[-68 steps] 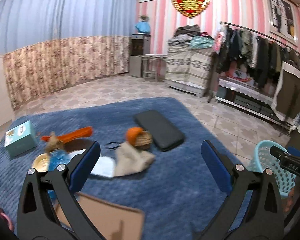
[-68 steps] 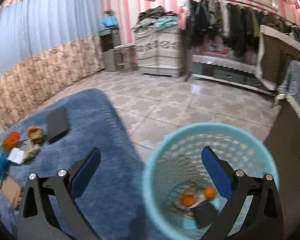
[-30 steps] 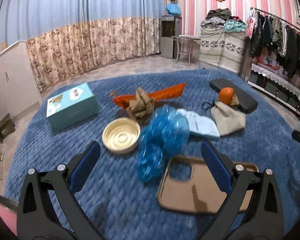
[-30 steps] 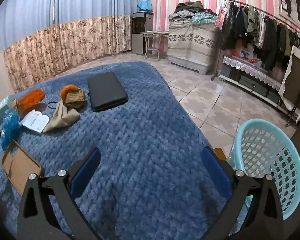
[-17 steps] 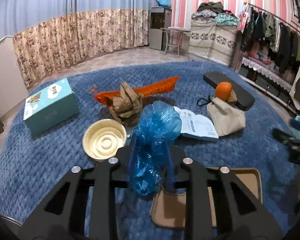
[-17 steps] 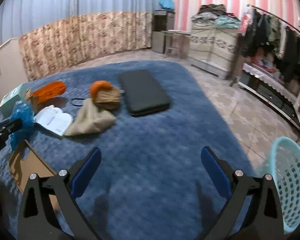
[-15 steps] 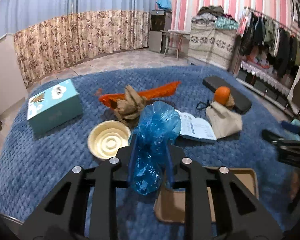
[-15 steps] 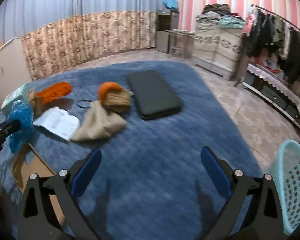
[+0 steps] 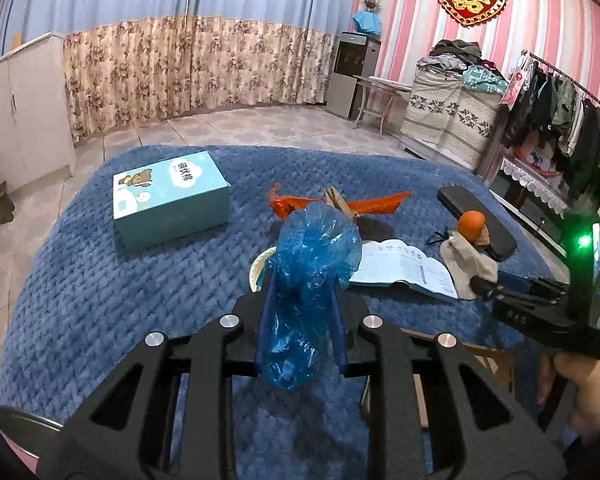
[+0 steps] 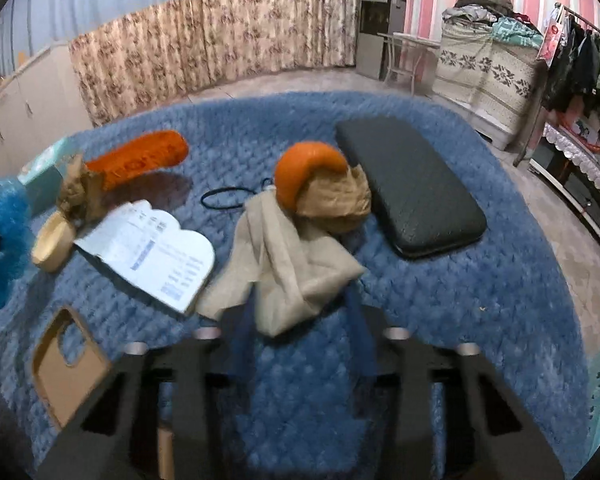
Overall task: Collect trash
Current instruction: 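Grasp the blue plastic bag with the left tool while the right tool grasps the beige cloth, then carry the blue bag and beige cloth over the basket and release both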
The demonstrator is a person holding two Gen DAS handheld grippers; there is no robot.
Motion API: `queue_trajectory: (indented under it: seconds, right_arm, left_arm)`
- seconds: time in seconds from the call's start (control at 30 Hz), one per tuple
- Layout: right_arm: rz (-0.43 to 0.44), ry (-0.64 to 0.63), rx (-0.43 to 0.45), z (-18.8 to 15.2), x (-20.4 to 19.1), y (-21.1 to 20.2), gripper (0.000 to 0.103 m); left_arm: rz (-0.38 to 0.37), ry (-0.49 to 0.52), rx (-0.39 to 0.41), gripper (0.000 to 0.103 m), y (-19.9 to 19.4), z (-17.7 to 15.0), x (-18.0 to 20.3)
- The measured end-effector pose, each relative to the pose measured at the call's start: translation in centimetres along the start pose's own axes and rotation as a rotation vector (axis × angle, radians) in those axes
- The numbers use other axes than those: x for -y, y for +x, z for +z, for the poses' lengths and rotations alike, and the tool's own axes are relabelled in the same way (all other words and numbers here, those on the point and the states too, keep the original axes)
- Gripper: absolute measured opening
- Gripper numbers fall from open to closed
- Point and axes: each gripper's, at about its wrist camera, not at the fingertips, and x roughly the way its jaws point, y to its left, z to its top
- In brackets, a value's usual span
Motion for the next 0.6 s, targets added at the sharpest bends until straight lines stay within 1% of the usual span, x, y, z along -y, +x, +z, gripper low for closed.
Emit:
queue_trajectory:
  seconds: [0.03, 0.1, 0.27, 0.43, 0.53, 0.6]
  right_arm:
    - [0.016, 0.005, 0.008, 0.0, 0.2, -0.5, 0.022]
    - [0.02, -0.005, 0.038, -0.2, 0.6, -2.2, 0.019]
    - [0.046, -0.006, 0.066, -1.7, 2.6, -6.6, 0.019]
    - [-0.008, 0.001, 0.092, -3.7, 6.4, -11.4, 0.019]
    - [-0.061, 0.051, 0.124, -5.1, 9.7, -14.2, 0.019]
    - [-0.076, 0.099, 0.141, -5.9, 11.9, -15.4, 0.019]
  left_arm:
    - [0.002, 0.005, 0.003, 0.023, 0.0, 0.0, 0.2]
    - [-0.002, 0.012, 0.012, 0.023, -0.2, 0.2, 0.7]
    - [-0.019, 0.016, 0.042, 0.023, -1.3, 0.6, 1.9]
    - [-0.053, 0.035, 0.054, 0.023, -2.3, 0.4, 4.4]
    - [-0.073, 0.058, 0.051, 0.023, -2.6, 0.1, 6.4]
    - [-0.087, 0.075, 0.048, 0.023, -2.8, -0.1, 7.9]
